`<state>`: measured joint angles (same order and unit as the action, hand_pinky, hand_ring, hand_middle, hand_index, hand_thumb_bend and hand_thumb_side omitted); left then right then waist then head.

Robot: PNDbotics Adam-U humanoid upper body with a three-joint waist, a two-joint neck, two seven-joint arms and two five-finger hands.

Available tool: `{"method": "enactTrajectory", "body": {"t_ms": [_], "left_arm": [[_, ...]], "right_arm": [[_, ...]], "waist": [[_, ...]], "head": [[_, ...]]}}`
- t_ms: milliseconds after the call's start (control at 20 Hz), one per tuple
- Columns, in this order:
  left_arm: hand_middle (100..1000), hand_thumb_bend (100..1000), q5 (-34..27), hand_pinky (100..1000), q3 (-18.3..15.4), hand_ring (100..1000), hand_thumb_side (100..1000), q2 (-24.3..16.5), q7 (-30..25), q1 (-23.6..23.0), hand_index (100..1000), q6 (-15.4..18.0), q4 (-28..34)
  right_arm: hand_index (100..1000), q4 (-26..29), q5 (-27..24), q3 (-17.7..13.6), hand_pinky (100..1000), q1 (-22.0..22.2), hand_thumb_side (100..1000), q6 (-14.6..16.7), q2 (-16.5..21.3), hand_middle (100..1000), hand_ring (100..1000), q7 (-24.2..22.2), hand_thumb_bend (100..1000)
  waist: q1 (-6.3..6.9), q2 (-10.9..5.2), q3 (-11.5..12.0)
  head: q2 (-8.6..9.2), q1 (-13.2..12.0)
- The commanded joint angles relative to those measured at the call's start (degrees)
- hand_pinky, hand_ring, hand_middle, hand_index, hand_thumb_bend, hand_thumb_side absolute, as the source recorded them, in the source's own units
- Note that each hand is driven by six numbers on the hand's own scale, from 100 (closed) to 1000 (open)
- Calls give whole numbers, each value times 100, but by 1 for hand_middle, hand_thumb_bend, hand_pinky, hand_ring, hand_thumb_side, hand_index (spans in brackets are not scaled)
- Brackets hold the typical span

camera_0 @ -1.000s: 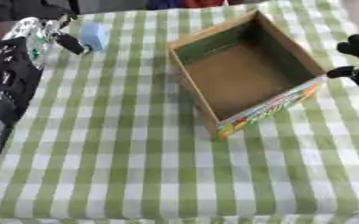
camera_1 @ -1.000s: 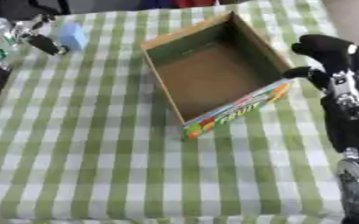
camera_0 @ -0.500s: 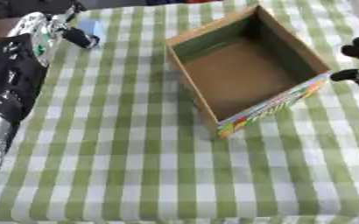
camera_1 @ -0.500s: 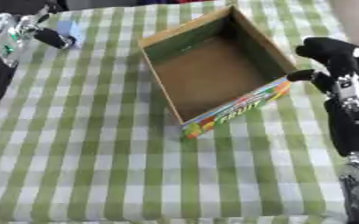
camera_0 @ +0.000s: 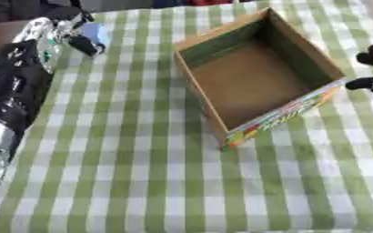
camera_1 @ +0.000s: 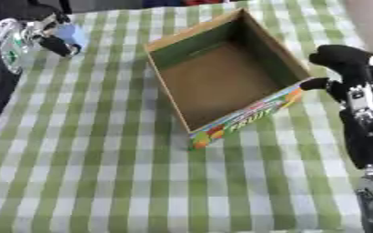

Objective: Pick up objects on the table and place them in the box.

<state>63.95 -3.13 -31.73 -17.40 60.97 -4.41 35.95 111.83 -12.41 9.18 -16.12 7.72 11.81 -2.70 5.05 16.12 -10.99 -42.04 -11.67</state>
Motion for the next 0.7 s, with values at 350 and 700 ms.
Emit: {"method": "enactTrajectory", "body": {"t_ms": [350,700], "left_arm": [[821,304,150,812,-58,814,320,-244,12,61,913,-74,82],[684,155,161,729,-58,672,251,-260,-154,41,814,-129,72]], "right_arm": [[721,52,36,-50,601,-62,559,-5,-6,732,802,22,100],[721,45,37,-57,601,-64,559,-7,-10,732,802,23,100]], "waist": [[-12,-88,-13],[8,-95,-28]], "head": [[64,18],[51,35]]}}
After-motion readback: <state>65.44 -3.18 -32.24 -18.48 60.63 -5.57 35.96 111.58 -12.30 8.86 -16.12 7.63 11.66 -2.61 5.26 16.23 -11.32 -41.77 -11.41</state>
